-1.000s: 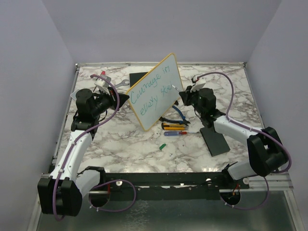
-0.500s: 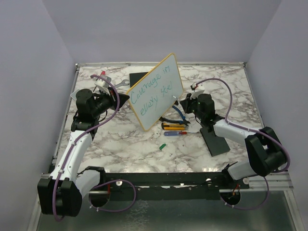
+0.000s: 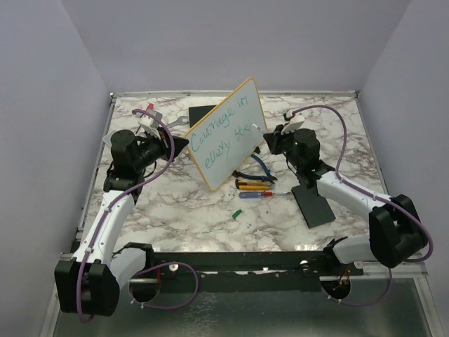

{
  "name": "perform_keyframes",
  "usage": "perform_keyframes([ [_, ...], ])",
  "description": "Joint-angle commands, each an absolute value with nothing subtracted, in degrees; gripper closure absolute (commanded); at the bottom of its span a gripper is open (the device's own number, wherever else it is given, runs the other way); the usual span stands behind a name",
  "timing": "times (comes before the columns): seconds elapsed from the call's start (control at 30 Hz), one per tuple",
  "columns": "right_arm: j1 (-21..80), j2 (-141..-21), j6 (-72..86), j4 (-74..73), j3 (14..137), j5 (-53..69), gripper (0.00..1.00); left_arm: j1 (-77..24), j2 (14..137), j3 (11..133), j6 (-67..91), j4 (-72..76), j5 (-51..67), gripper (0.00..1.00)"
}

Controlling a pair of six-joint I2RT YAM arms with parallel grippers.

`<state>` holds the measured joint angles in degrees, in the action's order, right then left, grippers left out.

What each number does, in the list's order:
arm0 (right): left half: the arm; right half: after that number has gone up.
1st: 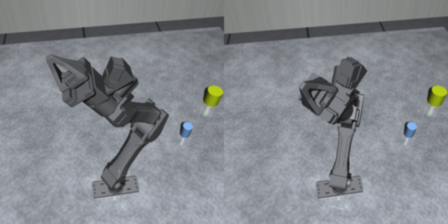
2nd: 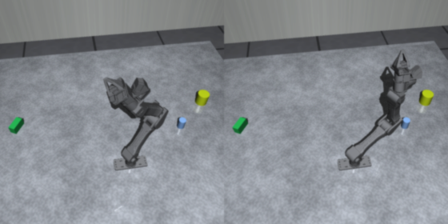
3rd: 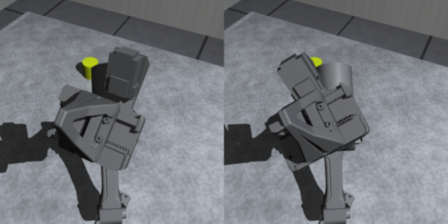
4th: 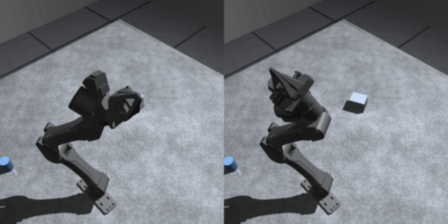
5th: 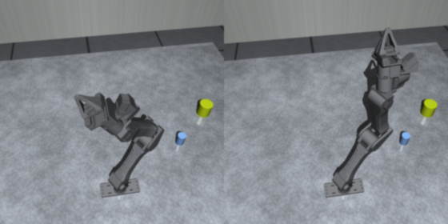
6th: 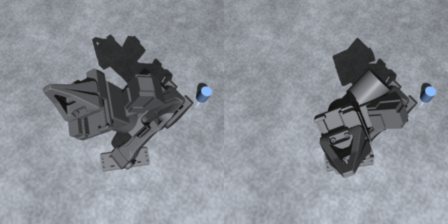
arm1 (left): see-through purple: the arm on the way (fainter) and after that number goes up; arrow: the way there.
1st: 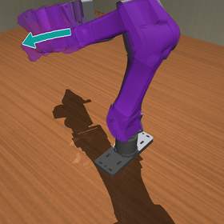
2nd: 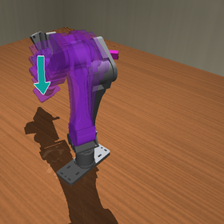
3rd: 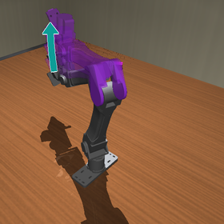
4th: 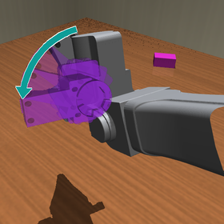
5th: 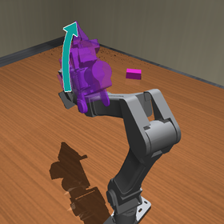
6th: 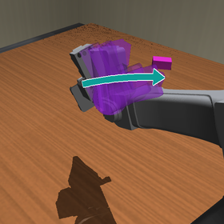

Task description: Write a sentence on the whiteboard

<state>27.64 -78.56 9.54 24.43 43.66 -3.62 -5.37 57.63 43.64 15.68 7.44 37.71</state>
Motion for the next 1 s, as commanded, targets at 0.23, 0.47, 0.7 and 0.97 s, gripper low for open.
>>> perform_keyframes([
  [0.23, 27.7, -82.3, 7.8, 27.3, 49.3, -3.6, 0.99, -5.7, 56.7, 43.4, 14.7, 8.1, 38.4, 1.0],
  [0.47, 27.7, -83.7, 7.6, 27.6, 49.8, -3.1, 0.99, -5.7, 57.0, 43.4, 14.7, 8.1, 38.4, 1.0],
  [0.7, 27.8, -84.8, 7.3, 28.2, 50.1, -4.4, 0.99, -5.7, 57.0, 43.4, 14.7, 8.1, 38.4, 1.0],
  [0.97, 27.8, -86.2, 7.1, 28.5, 51.3, -6.8, 0.99, -5.7, 57.0, 43.4, 14.7, 8.1, 38.5, 1.0],
])
